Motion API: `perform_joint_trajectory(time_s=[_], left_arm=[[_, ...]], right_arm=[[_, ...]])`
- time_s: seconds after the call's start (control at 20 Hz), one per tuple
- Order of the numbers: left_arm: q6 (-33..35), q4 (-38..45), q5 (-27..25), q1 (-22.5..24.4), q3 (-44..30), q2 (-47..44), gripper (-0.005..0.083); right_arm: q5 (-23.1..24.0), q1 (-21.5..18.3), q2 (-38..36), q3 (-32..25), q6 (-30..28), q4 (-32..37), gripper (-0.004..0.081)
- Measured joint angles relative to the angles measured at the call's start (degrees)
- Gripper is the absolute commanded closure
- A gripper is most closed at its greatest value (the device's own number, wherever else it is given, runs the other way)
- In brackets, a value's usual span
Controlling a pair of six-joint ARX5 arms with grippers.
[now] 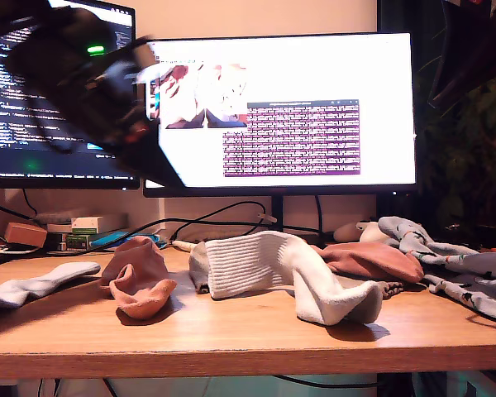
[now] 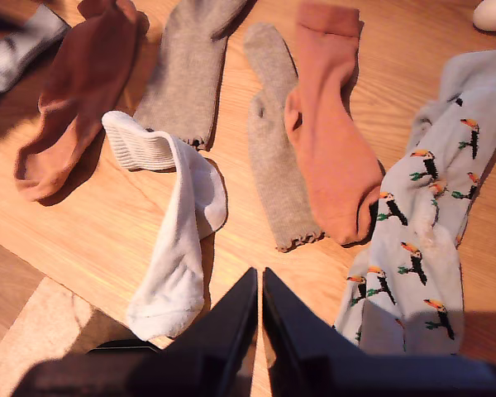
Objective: Pair up the socks based on colour and pattern, by placing them on top of one another
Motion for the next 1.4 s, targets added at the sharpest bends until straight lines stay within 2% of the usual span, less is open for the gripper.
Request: perform_joint_trajectory(time_s=[0.1,0.25,0.6,0.65,0.7,0.85,1.1,1.4], left_arm=[[2.40,-0.70,-0.20,-2.99,0.00,0.00,0.0355],[3.04,1.86,-4.81,-5.07,0.00,0.09,0.0315],[3.02,4.44,-5.40,-4.63,0.09,9.29,0.0321],[3.02,4.48,-5.84,-4.59,0.09,10.01,0.0349],[3.02,4.46,-6.47,-4.59,0.09,10.19,0.0415],[2.97,3.56,-7.50,-4.66,0.09,10.19,0.0808],[1.62,0.07,-7.63,-5.35,0.09,9.09,0.0793],[1.40,-3.30,-12.83,-5.40,0.09,-3.10,0.0794]], right_arm=[[0.00,0.02,0.00,0.00,0.00,0.00,0.0780],[0.00,0.02,0.02,0.00,0.00,0.00,0.0780],[0.00,0.02,0.00,0.00,0.00,0.00,0.0780],[0.00,0.02,0.00,0.00,0.00,0.00,0.0780],[0.00,0.02,0.00,0.00,0.00,-0.02,0.0780],[-0.46,0.48,0.00,0.00,0.00,-0.20,0.0780],[-0.61,3.04,0.02,0.00,-0.42,-0.31,0.0780],[-0.48,2.99,0.02,0.00,-1.29,-0.70,0.0780]])
